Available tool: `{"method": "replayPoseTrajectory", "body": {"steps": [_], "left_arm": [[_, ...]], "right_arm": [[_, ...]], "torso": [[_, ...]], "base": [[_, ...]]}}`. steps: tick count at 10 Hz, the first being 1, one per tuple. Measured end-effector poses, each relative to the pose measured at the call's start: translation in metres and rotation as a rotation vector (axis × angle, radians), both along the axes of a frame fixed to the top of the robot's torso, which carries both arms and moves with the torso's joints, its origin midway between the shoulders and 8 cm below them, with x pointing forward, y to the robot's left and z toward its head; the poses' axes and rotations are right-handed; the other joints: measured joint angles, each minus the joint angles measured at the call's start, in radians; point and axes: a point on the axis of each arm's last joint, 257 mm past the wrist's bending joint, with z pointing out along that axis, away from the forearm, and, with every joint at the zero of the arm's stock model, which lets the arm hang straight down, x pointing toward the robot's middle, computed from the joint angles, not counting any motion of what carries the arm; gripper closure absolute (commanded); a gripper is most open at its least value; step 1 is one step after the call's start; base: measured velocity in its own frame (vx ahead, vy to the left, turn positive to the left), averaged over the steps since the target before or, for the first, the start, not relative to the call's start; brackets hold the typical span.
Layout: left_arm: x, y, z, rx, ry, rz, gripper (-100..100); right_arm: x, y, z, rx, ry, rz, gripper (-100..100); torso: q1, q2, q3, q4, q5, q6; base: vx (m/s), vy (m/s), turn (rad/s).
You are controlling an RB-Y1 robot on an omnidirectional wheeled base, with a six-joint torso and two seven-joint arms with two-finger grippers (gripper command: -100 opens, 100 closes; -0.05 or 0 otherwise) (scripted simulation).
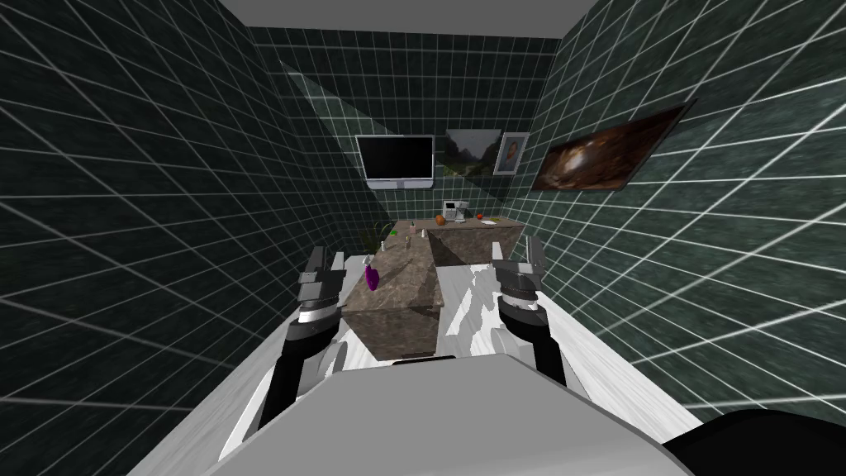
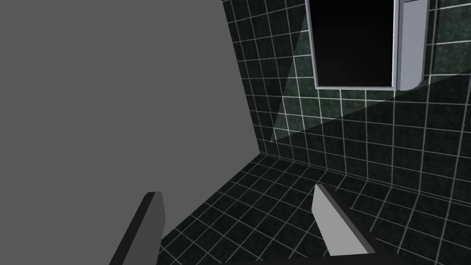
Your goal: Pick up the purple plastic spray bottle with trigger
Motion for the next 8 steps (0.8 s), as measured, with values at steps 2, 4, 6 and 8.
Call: {"method": "replayPoseTrajectory", "body": {"steps": [2,4,6,8], "left_arm": [[0.012,-0.006,-0.015,0.049,0.047,-0.007,-100],[0.03,-0.013,-0.032,0.099,0.108,-0.004,-100],[0.042,-0.016,-0.054,0.146,0.171,0.006,-100],[0.054,-0.018,-0.074,0.193,0.226,0.018,-100]], "right_arm": [[0.0,0.0,0.0,0.0,0.0,0.0,0],[0.0,0.0,0.0,0.0,0.0,0.0,0],[0.0,0.0,0.0,0.0,0.0,0.0,0],[0.0,0.0,0.0,0.0,0.0,0.0,0]], "torso": [[0.003,0.003,0.001,0.0,0.001,0.0],[0.003,0.003,0.002,0.001,0.001,0.0],[0.002,0.003,0.002,0.001,0.001,0.0],[0.002,0.002,0.001,0.001,0.0,0.0]], "base": [[-0.054,0.044,0.035],[-0.054,0.04,0.026],[-0.041,0.026,0.014],[-0.037,0.018,-0.001]]}}
